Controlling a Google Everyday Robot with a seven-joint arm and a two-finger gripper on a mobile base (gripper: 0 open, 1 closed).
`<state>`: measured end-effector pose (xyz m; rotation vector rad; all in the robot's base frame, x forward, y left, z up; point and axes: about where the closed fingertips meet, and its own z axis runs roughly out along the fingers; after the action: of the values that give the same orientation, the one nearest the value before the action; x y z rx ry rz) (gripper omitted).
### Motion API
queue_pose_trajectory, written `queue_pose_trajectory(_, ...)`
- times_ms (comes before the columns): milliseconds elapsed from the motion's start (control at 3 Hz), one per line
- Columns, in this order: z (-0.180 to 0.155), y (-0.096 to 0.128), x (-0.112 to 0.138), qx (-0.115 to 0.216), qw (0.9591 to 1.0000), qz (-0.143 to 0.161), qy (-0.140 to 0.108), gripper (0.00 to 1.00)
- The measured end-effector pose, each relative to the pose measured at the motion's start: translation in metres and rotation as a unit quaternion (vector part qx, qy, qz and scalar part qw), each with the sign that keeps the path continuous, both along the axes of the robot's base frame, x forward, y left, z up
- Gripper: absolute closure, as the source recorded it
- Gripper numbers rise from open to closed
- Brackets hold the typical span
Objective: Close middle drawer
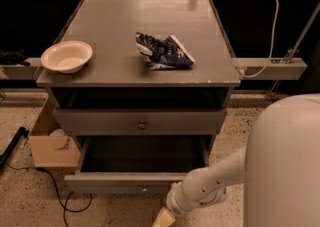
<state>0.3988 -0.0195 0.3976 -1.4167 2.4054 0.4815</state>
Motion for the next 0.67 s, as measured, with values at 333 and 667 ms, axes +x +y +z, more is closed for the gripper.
queue_pose_trajectory(333, -0.0002, 0.0022, 0.0001, 0.000, 1.0000, 0.003, 0.000, 0.00)
queue_pose_trajectory(667, 0.0000, 0.0035, 0.0015, -0.003, 1.0000, 0.003, -0.001, 0.24)
